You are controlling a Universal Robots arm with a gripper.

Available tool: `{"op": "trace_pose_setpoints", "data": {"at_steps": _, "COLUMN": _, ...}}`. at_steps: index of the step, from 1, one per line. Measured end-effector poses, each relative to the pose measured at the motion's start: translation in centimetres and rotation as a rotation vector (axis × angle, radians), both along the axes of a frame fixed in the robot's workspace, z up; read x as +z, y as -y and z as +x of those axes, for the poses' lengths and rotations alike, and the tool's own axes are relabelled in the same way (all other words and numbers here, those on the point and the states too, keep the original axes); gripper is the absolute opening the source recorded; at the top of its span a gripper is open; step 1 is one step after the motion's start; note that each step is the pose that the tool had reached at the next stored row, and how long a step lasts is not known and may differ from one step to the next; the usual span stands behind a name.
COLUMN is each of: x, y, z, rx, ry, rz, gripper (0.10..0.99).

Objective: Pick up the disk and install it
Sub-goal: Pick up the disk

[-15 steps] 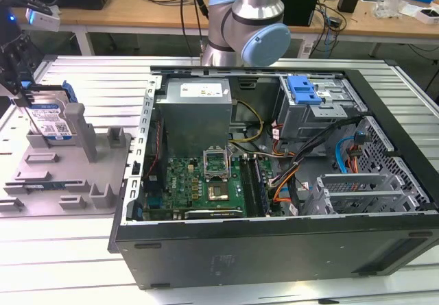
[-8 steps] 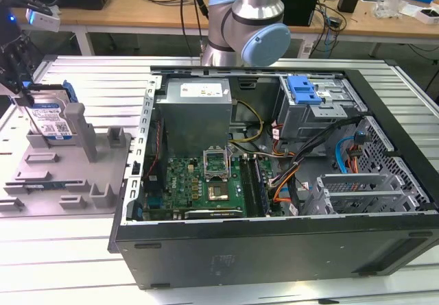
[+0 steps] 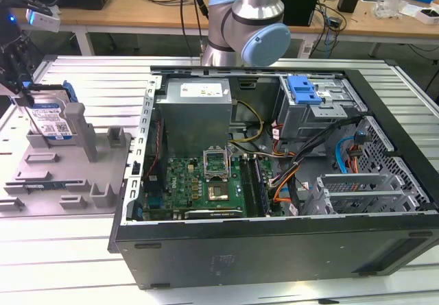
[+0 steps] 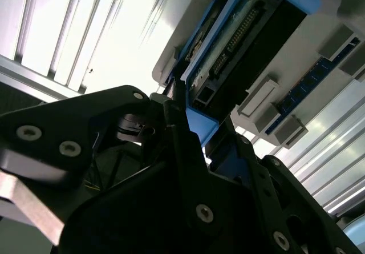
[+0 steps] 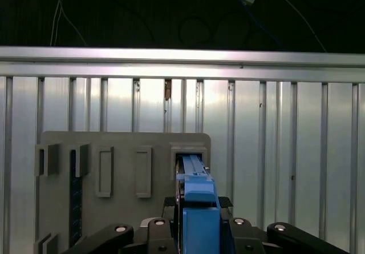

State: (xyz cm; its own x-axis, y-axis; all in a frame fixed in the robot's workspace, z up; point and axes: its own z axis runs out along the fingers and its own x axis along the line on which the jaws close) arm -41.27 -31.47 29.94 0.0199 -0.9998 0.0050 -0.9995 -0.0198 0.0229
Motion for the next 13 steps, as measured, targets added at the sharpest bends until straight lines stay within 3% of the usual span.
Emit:
{"op": "trace_pose_setpoints", "data": {"at_steps": 8, "x": 0.02, "y": 0.03, "z": 0.0, "rx": 0.0, "ry": 0.0002, "rz": 0.0, "gripper": 0.369}}
{"op": "trace_pose_setpoints", "data": {"at_steps": 13, "x": 0.41, "y": 0.03, "z": 0.0, "rx": 0.0, "ry": 0.0002, "rz": 0.0, "gripper": 0.369}}
